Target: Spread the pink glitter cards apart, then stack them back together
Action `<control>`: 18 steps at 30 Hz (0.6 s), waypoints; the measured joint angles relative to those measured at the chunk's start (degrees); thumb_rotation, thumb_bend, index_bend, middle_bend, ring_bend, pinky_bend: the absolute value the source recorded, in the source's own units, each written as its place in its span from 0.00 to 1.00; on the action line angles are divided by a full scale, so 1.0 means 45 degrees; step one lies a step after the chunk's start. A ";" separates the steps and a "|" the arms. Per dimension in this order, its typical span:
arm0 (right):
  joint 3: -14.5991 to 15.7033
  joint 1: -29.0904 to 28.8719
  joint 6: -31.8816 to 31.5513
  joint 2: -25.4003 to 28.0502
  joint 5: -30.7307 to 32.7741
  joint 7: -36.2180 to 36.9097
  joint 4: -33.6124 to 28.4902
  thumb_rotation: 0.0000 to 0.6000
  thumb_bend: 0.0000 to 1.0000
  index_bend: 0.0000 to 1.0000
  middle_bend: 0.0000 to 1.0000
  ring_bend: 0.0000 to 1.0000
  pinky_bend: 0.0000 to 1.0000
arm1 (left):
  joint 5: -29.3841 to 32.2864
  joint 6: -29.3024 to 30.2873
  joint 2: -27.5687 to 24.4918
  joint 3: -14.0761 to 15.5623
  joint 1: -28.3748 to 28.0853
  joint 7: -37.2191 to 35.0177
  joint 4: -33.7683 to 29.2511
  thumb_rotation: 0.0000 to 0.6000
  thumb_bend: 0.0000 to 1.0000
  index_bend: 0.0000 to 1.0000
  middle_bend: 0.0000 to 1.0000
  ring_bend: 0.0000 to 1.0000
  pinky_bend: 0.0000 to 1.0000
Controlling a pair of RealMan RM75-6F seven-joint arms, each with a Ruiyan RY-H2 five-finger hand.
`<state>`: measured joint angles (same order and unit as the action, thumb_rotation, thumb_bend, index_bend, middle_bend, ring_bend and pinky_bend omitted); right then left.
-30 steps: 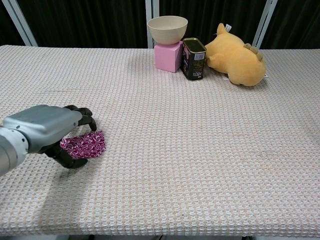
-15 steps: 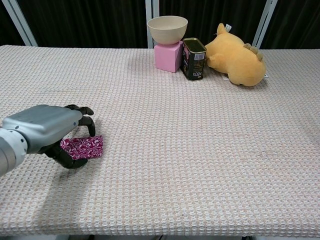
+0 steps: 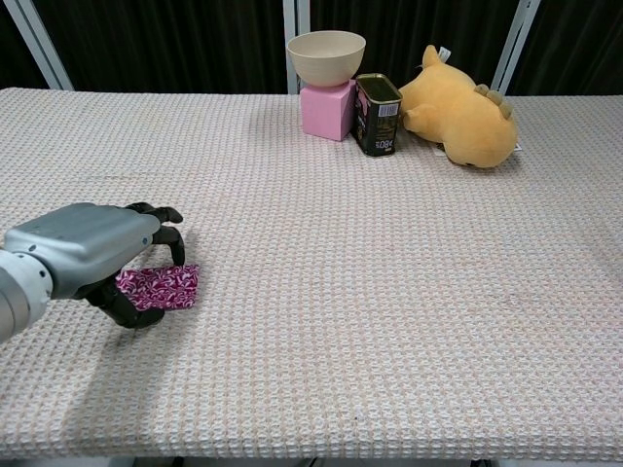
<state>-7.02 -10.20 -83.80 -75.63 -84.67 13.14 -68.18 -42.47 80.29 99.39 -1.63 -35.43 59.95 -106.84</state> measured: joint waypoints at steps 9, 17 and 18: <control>-0.0001 0.0010 0.0000 0.0029 0.0006 -0.0025 -0.0045 1.00 0.48 0.00 0.00 0.00 0.00 | -0.0107 -0.0002 -0.0071 0.0102 0.0021 -0.0008 -0.0137 0.93 0.26 0.16 0.03 0.00 0.12; -0.0021 0.0023 -0.0054 0.0090 -0.0004 -0.0099 -0.0138 1.00 0.48 0.00 0.00 0.00 0.00 | -0.0431 0.0199 -0.0280 0.0191 0.0117 -0.0111 -0.0587 0.93 0.26 0.10 0.03 0.00 0.12; -0.0022 0.0025 -0.0065 0.0105 -0.0010 -0.0110 -0.0160 1.00 0.48 0.00 0.00 0.00 0.00 | -0.0605 0.0301 -0.0370 0.0215 0.0160 -0.0175 -0.0750 0.91 0.26 0.10 0.03 0.00 0.12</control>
<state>-7.11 -10.09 -84.09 -75.16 -84.72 12.65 -68.90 -45.19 81.65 97.73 -0.66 -34.72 59.16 -110.22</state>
